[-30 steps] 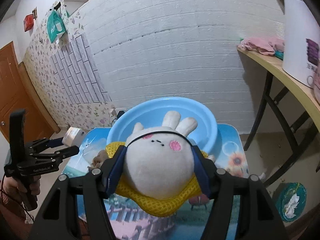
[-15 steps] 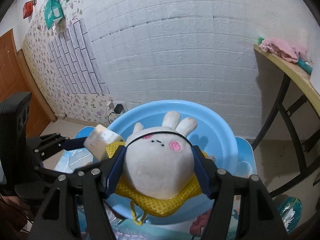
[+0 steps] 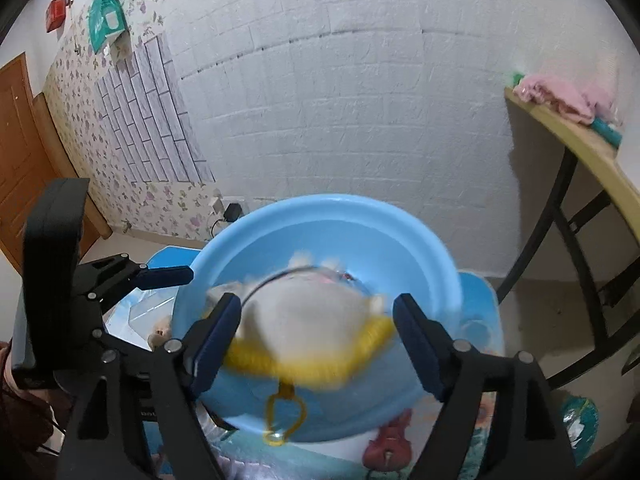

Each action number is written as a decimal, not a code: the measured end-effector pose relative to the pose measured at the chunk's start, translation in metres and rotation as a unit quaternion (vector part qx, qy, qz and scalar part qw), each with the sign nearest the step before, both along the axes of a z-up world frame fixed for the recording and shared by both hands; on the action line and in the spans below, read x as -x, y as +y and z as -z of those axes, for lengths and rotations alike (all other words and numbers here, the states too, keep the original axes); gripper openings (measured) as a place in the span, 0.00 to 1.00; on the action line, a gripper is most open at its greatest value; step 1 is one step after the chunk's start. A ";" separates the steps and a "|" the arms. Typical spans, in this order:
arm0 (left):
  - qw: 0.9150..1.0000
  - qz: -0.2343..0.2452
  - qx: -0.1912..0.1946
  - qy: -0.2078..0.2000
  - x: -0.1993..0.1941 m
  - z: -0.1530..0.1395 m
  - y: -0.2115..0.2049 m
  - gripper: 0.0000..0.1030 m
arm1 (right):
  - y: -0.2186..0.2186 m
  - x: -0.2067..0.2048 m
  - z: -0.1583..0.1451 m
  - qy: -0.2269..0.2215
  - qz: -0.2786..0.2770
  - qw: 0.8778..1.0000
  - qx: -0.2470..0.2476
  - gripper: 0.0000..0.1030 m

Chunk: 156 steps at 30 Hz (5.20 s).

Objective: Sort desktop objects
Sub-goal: 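Carry the bunny plush and tissue pack into the basin and release both, then withdraw both tools from the basin back over the table, then grasp the strapped white cable bundle with the right tool while the left tool grasps the snack bag, then lift the cable bundle and snack bag up over the blue basin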

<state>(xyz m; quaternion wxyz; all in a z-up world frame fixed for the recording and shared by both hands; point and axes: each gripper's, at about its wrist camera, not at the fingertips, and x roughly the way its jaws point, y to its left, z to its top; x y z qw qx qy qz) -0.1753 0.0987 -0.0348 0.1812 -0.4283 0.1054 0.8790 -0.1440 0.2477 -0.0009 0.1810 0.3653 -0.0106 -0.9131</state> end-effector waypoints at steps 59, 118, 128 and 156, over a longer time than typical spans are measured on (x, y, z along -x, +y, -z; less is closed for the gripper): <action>0.987 -0.155 -0.039 -0.029 -0.104 0.044 -0.149 0.93 | -0.038 -0.103 0.061 -0.075 0.047 0.996 -0.027 0.88; 0.995 -0.060 -0.061 -0.049 -0.113 0.077 -0.134 0.31 | -0.050 -0.091 0.106 -0.142 0.039 0.989 -0.032 0.58; 0.994 -0.080 -0.044 -0.057 -0.113 0.084 -0.132 0.32 | -0.014 -0.114 0.104 -0.139 0.038 0.989 -0.039 0.60; 0.997 -0.057 -0.040 -0.021 -0.112 0.052 -0.111 0.29 | -0.015 -0.098 0.100 -0.114 0.062 0.990 -0.049 0.58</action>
